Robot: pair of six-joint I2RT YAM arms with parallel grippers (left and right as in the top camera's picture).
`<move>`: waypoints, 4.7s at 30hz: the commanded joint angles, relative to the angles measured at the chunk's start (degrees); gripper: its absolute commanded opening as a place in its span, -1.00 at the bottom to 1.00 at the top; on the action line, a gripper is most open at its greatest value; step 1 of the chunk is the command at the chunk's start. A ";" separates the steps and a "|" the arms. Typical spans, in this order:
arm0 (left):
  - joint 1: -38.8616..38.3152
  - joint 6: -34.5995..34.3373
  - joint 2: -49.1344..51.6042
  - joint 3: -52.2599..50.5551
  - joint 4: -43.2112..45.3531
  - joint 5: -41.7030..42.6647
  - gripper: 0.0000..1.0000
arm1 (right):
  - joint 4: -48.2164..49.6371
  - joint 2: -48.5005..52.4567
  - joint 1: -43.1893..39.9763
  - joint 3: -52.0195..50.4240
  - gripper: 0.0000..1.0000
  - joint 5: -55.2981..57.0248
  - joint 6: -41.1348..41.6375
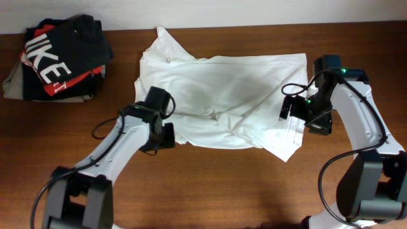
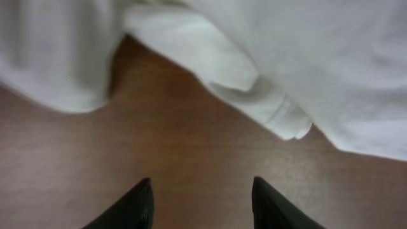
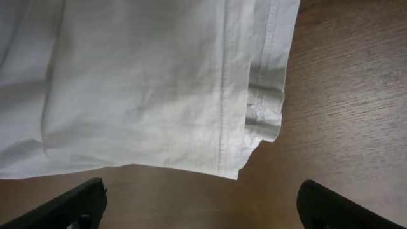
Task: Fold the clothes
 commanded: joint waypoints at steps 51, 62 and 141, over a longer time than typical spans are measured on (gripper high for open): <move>5.14 -3.78 -26.53 13.81 -18.01 -11.78 -0.99 | 6.45 -9.75 -4.98 -4.92 -0.92 -3.45 -3.02; 5.11 -4.48 -18.67 12.11 -19.85 -12.20 -0.99 | 5.40 0.09 -6.80 9.14 -0.05 -3.67 -3.89; 5.11 -4.44 -2.75 12.09 -17.14 -12.20 -0.99 | 57.22 3.80 7.98 2.62 -0.92 -5.20 11.72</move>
